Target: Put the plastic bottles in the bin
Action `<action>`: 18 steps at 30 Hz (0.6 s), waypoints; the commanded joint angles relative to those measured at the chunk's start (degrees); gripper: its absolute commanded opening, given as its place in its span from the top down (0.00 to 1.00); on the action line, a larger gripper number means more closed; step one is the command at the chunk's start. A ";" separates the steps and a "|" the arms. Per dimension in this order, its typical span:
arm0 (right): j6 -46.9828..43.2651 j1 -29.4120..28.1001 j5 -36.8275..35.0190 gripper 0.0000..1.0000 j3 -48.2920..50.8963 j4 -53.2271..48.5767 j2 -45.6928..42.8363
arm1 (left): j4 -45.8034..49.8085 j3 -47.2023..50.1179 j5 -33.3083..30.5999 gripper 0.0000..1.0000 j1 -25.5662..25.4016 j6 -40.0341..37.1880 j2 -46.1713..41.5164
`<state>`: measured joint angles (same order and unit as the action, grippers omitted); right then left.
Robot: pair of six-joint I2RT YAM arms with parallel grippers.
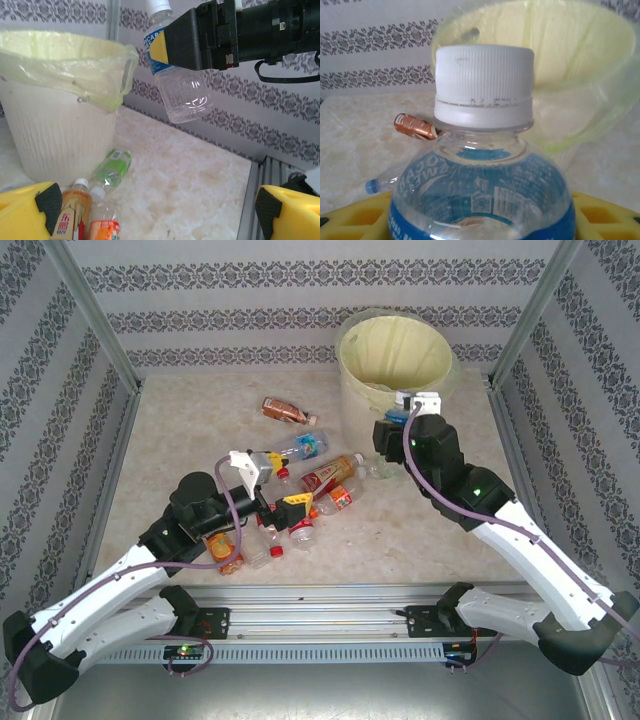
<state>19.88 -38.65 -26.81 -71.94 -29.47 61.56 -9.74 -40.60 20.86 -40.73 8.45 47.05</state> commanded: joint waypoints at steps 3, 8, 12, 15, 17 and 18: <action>-10.26 3.71 2.75 0.46 -10.14 0.69 5.43 | -5.63 1.11 -1.25 0.00 0.83 1.92 -1.83; -11.70 10.08 10.24 0.45 -19.41 -1.64 12.44 | -5.66 1.31 -1.28 0.00 1.00 1.66 -2.53; -11.17 15.46 17.99 0.44 -24.66 -2.28 17.75 | -5.43 1.40 -1.23 0.00 1.19 0.90 -2.71; -11.17 17.96 22.23 0.44 -28.79 -2.08 21.90 | -6.04 2.09 -1.71 0.00 1.44 0.87 -3.07; -10.98 19.96 25.22 0.44 -32.49 -2.87 25.35 | -6.08 2.10 -1.94 0.00 1.62 0.87 -3.27; -10.75 20.57 26.17 0.44 -34.21 -3.56 27.03 | -6.04 2.11 -2.13 0.00 1.62 0.87 -3.31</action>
<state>9.82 -19.51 -6.92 -101.80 -32.01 85.76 -12.51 -38.83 19.55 -40.01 9.45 44.82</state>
